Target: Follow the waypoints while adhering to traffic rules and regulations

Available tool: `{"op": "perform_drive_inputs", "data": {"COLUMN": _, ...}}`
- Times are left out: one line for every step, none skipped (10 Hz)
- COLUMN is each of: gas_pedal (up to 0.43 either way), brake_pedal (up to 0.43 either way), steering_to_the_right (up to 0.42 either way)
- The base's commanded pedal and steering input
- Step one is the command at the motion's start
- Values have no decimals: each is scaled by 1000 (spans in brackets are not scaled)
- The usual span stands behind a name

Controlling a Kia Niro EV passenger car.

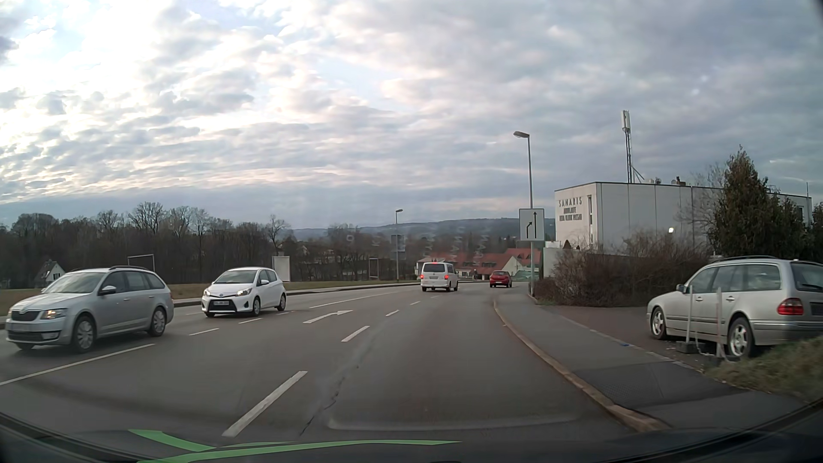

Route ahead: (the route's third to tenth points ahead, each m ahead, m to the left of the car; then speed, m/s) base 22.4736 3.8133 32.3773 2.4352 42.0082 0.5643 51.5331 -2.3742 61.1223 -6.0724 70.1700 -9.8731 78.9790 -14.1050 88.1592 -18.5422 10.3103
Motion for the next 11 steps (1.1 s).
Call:
{"op": "perform_drive_inputs", "data": {"gas_pedal": 0, "brake_pedal": 0, "steering_to_the_right": 25}}
{"op": "perform_drive_inputs", "data": {"gas_pedal": 0, "brake_pedal": 0, "steering_to_the_right": 26}}
{"op": "perform_drive_inputs", "data": {"gas_pedal": 0, "brake_pedal": 0, "steering_to_the_right": 30}}
{"op": "perform_drive_inputs", "data": {"gas_pedal": 0, "brake_pedal": 0, "steering_to_the_right": 30}}
{"op": "perform_drive_inputs", "data": {"gas_pedal": 0, "brake_pedal": 0, "steering_to_the_right": 31}}
{"op": "perform_drive_inputs", "data": {"gas_pedal": 0, "brake_pedal": 0, "steering_to_the_right": 31}}
{"op": "perform_drive_inputs", "data": {"gas_pedal": 0, "brake_pedal": 0, "steering_to_the_right": 31}}
{"op": "perform_drive_inputs", "data": {"gas_pedal": 0, "brake_pedal": 0, "steering_to_the_right": 31}}
{"op": "perform_drive_inputs", "data": {"gas_pedal": 0, "brake_pedal": 0, "steering_to_the_right": 30}}
{"op": "perform_drive_inputs", "data": {"gas_pedal": 0, "brake_pedal": 0, "steering_to_the_right": 30}}
{"op": "perform_drive_inputs", "data": {"gas_pedal": 0, "brake_pedal": 0, "steering_to_the_right": 31}}
